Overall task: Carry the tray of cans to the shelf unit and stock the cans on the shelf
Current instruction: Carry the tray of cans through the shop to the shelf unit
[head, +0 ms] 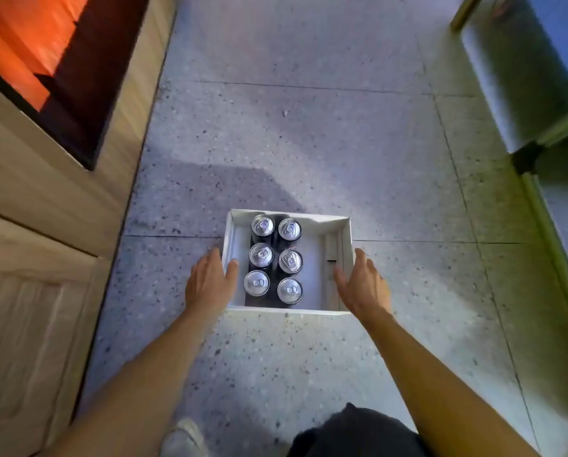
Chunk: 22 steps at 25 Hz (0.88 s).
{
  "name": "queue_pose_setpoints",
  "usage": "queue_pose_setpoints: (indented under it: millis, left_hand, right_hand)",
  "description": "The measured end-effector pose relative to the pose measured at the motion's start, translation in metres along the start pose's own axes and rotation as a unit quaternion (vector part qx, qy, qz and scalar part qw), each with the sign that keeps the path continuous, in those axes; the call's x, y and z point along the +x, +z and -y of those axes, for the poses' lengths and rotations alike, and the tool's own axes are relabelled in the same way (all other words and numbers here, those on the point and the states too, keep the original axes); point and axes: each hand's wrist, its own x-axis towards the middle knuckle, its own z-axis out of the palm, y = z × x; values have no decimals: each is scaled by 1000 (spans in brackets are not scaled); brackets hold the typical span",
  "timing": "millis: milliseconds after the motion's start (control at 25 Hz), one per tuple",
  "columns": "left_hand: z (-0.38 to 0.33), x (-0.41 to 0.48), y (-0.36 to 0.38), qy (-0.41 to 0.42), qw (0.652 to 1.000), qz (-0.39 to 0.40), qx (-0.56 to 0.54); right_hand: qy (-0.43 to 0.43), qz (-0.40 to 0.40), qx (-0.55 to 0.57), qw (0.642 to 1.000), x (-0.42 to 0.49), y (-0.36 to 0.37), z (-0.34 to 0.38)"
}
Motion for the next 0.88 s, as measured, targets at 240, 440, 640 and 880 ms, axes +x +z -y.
queue_pose_setpoints:
  millis: [240, 440, 640, 880]
  left_hand:
    - [11, 24, 48, -24, 991, -34, -129]
    - [16, 37, 50, -29, 982, -63, -174]
    - [13, 45, 50, -40, 983, -67, -165]
    - [14, 45, 51, -51, 978, -95, -179]
  right_hand:
    - [23, -44, 84, 995, 22, 55, -21]
    - [68, -44, 193, 978, 41, 63, -26]
    - [130, -30, 248, 960, 55, 61, -23]
    - [142, -44, 300, 942, 55, 66, -27]
